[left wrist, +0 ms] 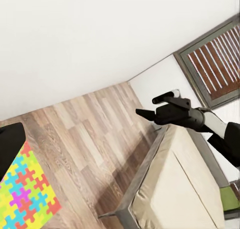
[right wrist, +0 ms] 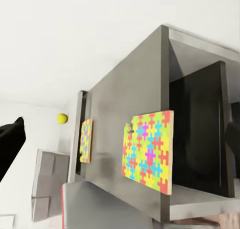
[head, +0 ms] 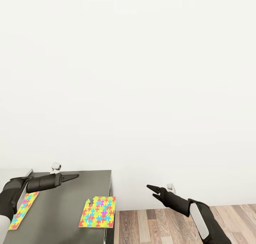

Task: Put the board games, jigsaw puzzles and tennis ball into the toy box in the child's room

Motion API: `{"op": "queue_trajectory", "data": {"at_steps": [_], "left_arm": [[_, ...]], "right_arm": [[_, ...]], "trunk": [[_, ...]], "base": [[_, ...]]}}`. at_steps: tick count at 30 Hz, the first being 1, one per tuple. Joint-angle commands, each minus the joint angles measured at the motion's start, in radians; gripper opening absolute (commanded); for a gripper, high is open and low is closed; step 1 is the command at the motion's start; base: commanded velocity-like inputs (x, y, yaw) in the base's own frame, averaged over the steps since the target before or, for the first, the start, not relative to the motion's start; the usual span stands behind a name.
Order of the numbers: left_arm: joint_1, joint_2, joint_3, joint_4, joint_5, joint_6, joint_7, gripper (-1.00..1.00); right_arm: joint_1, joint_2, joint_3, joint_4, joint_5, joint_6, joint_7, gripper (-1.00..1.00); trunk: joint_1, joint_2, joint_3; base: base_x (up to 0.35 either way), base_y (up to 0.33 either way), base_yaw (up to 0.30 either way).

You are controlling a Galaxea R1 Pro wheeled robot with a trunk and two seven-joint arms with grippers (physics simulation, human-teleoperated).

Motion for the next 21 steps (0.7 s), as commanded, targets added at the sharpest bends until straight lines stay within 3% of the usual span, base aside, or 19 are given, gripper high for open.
{"op": "queue_trajectory", "data": {"at_steps": [1,7,12,21], "left_arm": [[0.009,0.000,0.001,-0.015,0.014,0.019,-0.007,1.00],[0.025,-0.002,-0.007,-0.037,0.048,0.032,-0.007,1.00],[0.028,-0.003,-0.030,-0.042,0.056,0.034,-0.007,1.00],[0.029,-0.004,-0.052,-0.045,0.061,0.036,-0.007,1.00]], "right_arm": [[-0.007,0.000,0.003,0.007,-0.001,0.006,0.001,1.00],[-0.016,0.001,0.010,0.028,-0.001,0.016,0.000,1.00],[-0.029,0.002,0.011,0.050,0.002,0.023,0.000,1.00],[-0.037,0.002,0.012,0.069,0.005,0.025,-0.001,1.00]], "trunk": [[0.001,-0.002,-0.002],[0.001,-0.002,-0.002],[0.001,-0.002,-0.002],[0.035,-0.065,-0.031]], "base": [[0.000,0.000,0.000],[0.000,0.000,0.000],[0.000,0.000,0.000],[0.000,0.000,0.000]]}}
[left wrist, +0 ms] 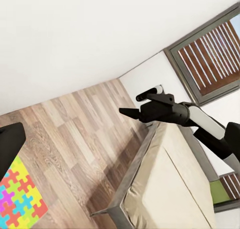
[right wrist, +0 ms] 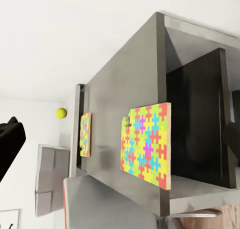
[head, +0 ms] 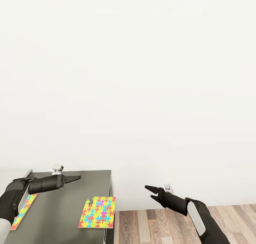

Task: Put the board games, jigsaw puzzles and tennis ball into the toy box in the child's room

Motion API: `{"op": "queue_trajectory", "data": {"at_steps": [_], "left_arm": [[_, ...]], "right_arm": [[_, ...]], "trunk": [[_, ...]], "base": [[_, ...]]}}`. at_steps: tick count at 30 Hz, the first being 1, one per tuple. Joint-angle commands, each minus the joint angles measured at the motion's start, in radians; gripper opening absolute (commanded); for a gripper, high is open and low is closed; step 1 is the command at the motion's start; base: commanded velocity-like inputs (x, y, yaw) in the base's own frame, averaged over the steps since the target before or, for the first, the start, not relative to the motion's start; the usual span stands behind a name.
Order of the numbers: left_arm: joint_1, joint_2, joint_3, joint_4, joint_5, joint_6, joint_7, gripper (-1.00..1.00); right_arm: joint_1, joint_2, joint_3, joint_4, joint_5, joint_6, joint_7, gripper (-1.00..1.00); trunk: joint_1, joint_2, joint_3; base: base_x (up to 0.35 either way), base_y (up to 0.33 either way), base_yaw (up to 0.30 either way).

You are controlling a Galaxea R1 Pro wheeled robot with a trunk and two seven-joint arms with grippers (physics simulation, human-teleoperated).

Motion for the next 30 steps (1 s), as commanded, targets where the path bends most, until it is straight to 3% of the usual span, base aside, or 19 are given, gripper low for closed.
{"op": "queue_trajectory", "data": {"at_steps": [1,15,20,26,30], "left_arm": [[-0.001,0.000,0.000,0.000,0.000,0.011,-0.004,1.00],[-0.001,0.000,-0.002,-0.003,0.001,0.011,-0.004,1.00],[0.010,0.000,-0.004,-0.033,0.003,0.015,-0.004,1.00],[0.050,-0.004,-0.005,-0.125,0.013,0.048,-0.004,1.00],[0.093,-0.024,-0.005,-0.209,0.040,0.074,-0.004,1.00]], "right_arm": [[-0.001,0.000,-0.002,0.001,-0.001,0.005,0.002,1.00],[-0.007,0.000,-0.003,0.050,-0.008,0.009,-0.005,1.00],[-0.035,0.001,-0.003,0.098,-0.009,0.021,-0.005,1.00],[-0.095,0.016,-0.004,0.215,-0.008,0.029,-0.004,1.00],[-0.126,0.028,-0.003,0.254,-0.008,0.031,-0.003,1.00]], "trunk": [[0.004,-0.009,-0.005],[0.058,-0.107,-0.049],[0.077,-0.142,-0.065],[0.100,-0.184,-0.084],[0.116,-0.212,-0.096]], "base": [[0.000,0.000,0.000],[0.000,0.000,0.000],[0.000,0.000,0.000],[0.000,0.000,0.000],[0.000,0.000,0.000]]}}
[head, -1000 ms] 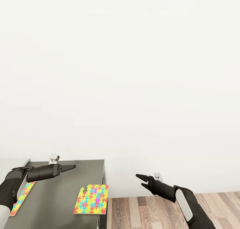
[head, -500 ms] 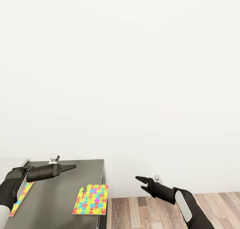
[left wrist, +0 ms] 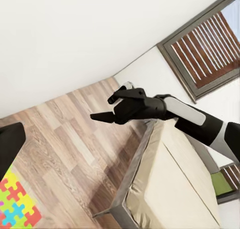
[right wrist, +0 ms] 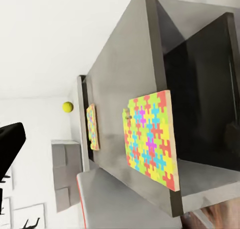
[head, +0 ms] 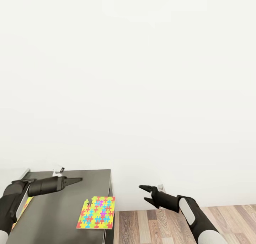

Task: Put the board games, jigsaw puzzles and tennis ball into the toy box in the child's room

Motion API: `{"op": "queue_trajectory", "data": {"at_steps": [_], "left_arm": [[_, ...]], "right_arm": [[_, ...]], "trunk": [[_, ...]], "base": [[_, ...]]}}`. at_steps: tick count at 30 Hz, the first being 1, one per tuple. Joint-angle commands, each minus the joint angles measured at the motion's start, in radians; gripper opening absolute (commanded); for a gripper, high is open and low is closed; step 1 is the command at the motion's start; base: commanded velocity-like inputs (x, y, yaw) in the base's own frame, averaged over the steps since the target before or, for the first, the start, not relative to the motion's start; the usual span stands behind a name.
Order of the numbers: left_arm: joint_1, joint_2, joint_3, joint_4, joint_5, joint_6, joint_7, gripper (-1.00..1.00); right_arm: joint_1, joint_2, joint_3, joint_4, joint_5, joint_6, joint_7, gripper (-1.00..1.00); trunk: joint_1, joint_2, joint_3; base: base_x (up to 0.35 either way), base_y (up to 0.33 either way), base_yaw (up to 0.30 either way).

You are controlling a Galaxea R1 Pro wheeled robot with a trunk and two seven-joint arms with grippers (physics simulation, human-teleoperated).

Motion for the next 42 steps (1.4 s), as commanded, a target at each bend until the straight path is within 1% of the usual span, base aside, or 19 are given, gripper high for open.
{"op": "queue_trajectory", "data": {"at_steps": [1,3,5,11,23,25,28,30,35,42], "left_arm": [[0.008,-0.003,0.000,-0.020,0.006,0.015,-0.004,1.00],[0.031,-0.009,-0.001,-0.077,0.018,0.034,-0.004,1.00],[0.045,-0.011,-0.001,-0.107,0.023,0.048,-0.004,1.00],[0.073,-0.014,-0.002,-0.162,0.032,0.073,-0.004,1.00],[0.079,-0.015,-0.002,-0.175,0.034,0.079,-0.004,1.00],[0.079,-0.015,-0.002,-0.175,0.034,0.079,-0.004,1.00],[0.079,-0.016,-0.002,-0.176,0.035,0.080,-0.004,1.00],[0.079,-0.016,-0.002,-0.176,0.035,0.080,-0.004,1.00],[0.079,-0.016,-0.002,-0.176,0.035,0.080,-0.004,1.00],[0.080,-0.016,-0.002,-0.176,0.036,0.080,-0.004,1.00]], "right_arm": [[-0.004,0.003,-0.005,0.004,0.003,0.005,0.004,1.00],[-0.011,0.008,-0.005,0.013,0.004,0.006,0.004,1.00],[-0.014,0.014,-0.005,0.017,0.004,0.006,0.004,1.00],[-0.017,0.032,-0.003,0.029,0.006,0.008,0.003,1.00],[-0.018,0.046,-0.001,0.031,0.012,0.008,0.003,1.00],[-0.018,0.051,-0.001,0.031,0.013,0.008,0.002,1.00],[-0.018,0.066,0.000,0.031,0.014,0.006,0.001,1.00],[-0.018,0.069,0.002,0.031,0.014,0.006,0.001,1.00],[-0.018,0.073,0.018,0.031,0.015,0.006,0.000,1.00],[-0.018,0.074,0.026,0.031,0.015,0.005,0.000,1.00]], "trunk": [[0.004,-0.009,-0.005],[0.012,-0.023,-0.011],[0.020,-0.037,-0.017],[0.043,-0.079,-0.036],[0.089,-0.163,-0.074],[0.096,-0.177,-0.080],[0.108,-0.198,-0.089],[0.115,-0.212,-0.096],[0.135,-0.247,-0.111],[0.161,-0.296,-0.133]], "base": [[0.000,0.000,0.000],[0.000,0.000,0.000],[0.000,0.000,0.000],[0.000,0.000,0.000],[0.000,0.000,0.000],[0.000,0.000,0.000],[0.000,0.000,0.000],[0.000,0.000,0.000],[0.000,0.000,0.000],[0.000,0.000,0.000]]}}
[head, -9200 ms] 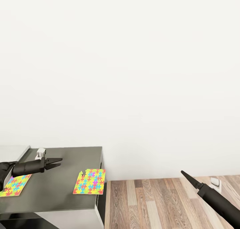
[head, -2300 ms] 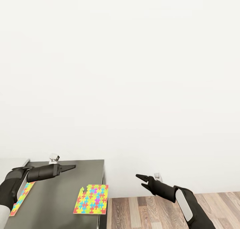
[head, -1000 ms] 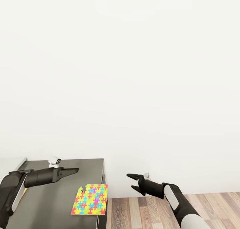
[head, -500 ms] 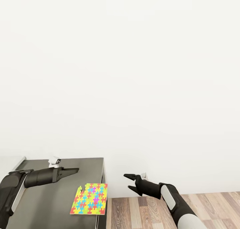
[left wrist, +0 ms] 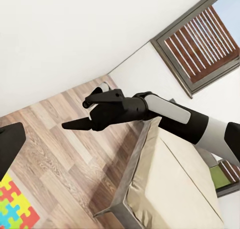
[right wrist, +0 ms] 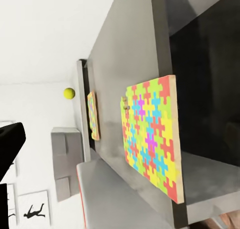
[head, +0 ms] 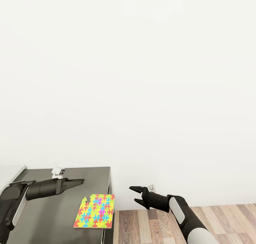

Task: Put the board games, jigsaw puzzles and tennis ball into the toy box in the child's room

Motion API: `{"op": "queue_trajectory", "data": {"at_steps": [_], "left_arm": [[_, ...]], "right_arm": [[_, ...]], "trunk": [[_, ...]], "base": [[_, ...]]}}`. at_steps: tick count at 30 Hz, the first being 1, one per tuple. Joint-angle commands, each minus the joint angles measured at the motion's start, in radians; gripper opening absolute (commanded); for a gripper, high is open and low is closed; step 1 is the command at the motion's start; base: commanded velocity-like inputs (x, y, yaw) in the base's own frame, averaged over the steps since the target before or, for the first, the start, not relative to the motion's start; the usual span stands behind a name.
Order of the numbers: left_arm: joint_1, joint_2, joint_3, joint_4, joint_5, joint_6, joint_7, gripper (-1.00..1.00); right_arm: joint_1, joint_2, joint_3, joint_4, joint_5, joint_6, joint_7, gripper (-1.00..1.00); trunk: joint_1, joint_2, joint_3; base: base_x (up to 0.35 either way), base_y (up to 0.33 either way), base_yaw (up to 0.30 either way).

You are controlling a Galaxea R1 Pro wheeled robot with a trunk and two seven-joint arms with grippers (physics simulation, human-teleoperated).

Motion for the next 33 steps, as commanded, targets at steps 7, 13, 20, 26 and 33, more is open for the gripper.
{"op": "queue_trajectory", "data": {"at_steps": [7,13,20,26,33], "left_arm": [[-0.001,0.000,0.000,0.000,0.000,0.011,-0.004,1.00],[-0.001,0.000,0.001,0.000,0.000,0.011,-0.004,1.00],[0.000,0.000,0.001,0.000,0.000,0.011,-0.004,1.00],[0.001,0.000,0.001,0.000,0.000,0.011,-0.004,1.00],[0.001,0.000,0.001,0.000,0.000,0.011,-0.004,1.00]], "right_arm": [[-0.001,0.001,-0.004,0.000,0.003,0.004,0.003,1.00],[-0.001,0.001,-0.003,0.000,0.003,0.004,0.004,1.00],[-0.001,0.001,-0.003,0.000,0.003,0.004,0.004,1.00],[-0.001,0.001,-0.003,0.000,0.003,0.004,0.006,1.00],[-0.001,0.001,-0.003,0.000,0.004,0.000,0.005,1.00]], "trunk": [[0.027,-0.050,-0.023],[0.050,-0.092,-0.042],[0.077,-0.141,-0.064],[0.100,-0.183,-0.083],[0.127,-0.232,-0.105]], "base": [[0.000,0.000,0.000],[0.000,0.000,0.000],[0.000,0.000,0.000],[0.000,0.000,0.000],[0.000,0.000,0.000]]}}
